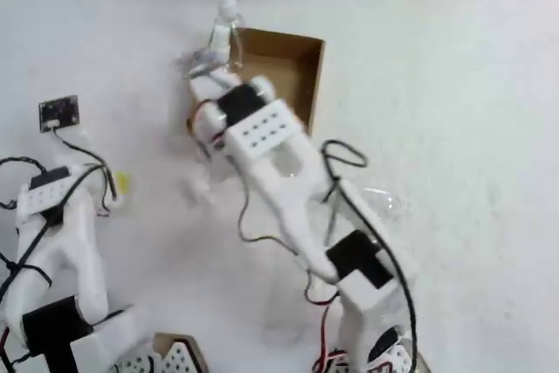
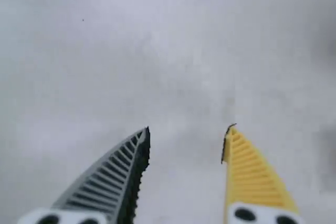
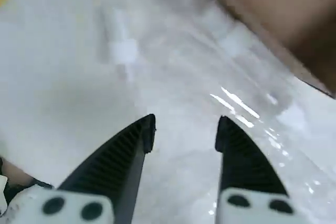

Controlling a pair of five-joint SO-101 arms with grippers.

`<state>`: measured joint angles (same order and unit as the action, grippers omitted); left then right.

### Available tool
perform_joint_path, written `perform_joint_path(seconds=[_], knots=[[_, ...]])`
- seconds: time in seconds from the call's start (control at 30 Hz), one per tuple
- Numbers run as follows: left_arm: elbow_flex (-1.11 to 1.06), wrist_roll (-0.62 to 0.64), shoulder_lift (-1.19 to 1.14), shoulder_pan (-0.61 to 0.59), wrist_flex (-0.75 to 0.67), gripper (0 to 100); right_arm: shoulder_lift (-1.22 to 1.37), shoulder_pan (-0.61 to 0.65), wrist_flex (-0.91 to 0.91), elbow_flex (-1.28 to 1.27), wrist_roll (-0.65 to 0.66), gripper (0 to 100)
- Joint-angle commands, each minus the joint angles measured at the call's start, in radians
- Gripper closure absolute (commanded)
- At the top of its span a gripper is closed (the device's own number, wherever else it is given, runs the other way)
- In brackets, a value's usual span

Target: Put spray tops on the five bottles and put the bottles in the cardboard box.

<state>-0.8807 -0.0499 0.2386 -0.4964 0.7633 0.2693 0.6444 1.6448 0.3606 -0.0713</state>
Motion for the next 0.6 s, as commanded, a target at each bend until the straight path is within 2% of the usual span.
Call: perform_joint_path(seconds=[0.0, 0.13, 0.33, 0.57], knots=[[0.029, 0.051, 0.041, 0.087, 0.046, 77, -0.119, -0.097, 0.048, -0.006, 0.100, 90.2], [0.041, 0.100, 0.042, 0.136, 0.118, 77, -0.209, -0.148, 0.005, -0.189, 0.118, 90.3], [0.106, 0.161, 0.042, 0.265, 0.281, 77, -0.383, -0.214, -0.188, -0.480, 0.121, 90.3], [0.107, 0.186, 0.042, 0.490, 0.293, 77, -0.463, -0.219, -0.278, -0.612, 0.121, 90.3]])
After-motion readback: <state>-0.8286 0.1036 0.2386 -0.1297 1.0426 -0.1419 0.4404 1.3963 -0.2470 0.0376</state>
